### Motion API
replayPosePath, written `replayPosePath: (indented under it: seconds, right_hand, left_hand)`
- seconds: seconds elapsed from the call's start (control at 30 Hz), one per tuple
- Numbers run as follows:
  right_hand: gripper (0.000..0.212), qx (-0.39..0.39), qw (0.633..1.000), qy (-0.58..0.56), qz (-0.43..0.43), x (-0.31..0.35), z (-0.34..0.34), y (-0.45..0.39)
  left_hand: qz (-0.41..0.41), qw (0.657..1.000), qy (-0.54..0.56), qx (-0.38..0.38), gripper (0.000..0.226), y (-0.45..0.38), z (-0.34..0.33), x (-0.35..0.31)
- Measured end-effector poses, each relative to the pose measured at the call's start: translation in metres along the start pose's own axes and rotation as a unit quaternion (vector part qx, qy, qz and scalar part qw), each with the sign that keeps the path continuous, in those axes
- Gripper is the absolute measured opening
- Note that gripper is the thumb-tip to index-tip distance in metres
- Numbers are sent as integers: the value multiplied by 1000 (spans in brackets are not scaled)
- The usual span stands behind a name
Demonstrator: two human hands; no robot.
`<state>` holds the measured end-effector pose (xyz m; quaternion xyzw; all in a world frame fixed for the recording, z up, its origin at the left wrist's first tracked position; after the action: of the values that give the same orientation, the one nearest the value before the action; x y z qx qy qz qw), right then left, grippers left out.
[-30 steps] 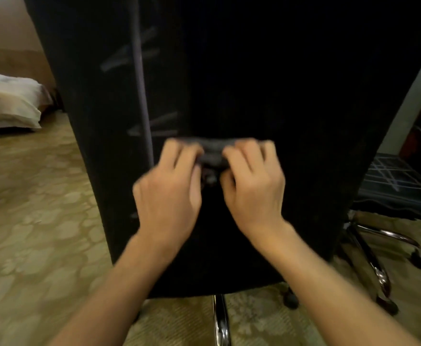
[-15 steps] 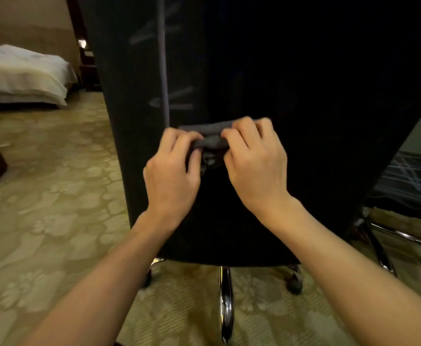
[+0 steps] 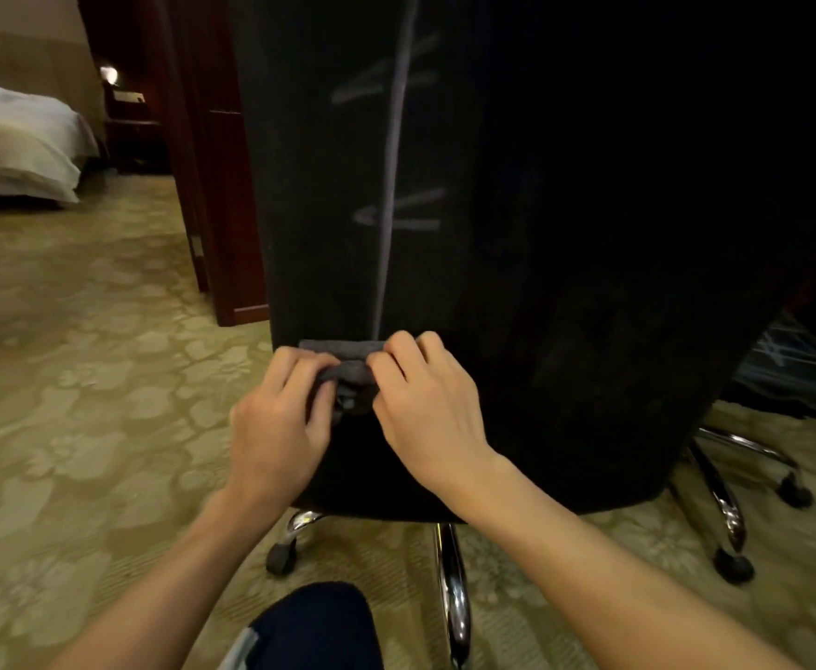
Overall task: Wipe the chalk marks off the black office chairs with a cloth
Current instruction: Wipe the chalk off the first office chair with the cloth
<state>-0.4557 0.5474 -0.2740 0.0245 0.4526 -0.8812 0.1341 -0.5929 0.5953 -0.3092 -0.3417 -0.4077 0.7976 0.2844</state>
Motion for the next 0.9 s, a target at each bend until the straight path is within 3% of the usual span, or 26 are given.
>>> replayPosePath:
  seconds: [0.13, 0.33, 0.43, 0.57, 0.67, 0.83, 0.9]
  right_hand:
    - [15, -10, 1000, 6, 6, -2, -8, 6]
    - [19, -135, 990, 22, -46, -18, 32, -55]
    - [17, -105, 994, 32, -29, -10, 11, -32]
    - [14, -18, 999, 35, -22, -5, -30, 33]
    - [14, -3, 999, 31, -14, -7, -29, 31]
    - [16, -141, 987, 71, -36, -18, 30, -52]
    - [16, -153, 983, 92, -41, -18, 35, -64]
  left_hand:
    - [-51, 999, -5, -11, 22, 1, -5, 10]
    - [-89, 989, 29, -118, 17, -70, 16, -14]
    - [-81, 993, 28, -79, 19, -43, 2, -1]
    - [-75, 996, 11, 43, 24, 25, -30, 16]
    - [-100, 993, 11, 69, 23, 17, -27, 16]
    - [-93, 992, 28, -86, 17, -71, 12, -10]
    - [-79, 990, 40, -107, 17, -78, 8, -14]
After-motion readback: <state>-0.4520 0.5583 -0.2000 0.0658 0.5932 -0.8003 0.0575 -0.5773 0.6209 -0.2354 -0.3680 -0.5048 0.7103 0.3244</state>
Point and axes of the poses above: each hand's wrist, its own y-axis away from the middle knuckle, its own z-axis out of the back of the hand, x = y × z, the point moved 4 cm from there along -y, towards the middle knuckle, and after that the axes turned 3 degrees about y, right-handed, at the moved point
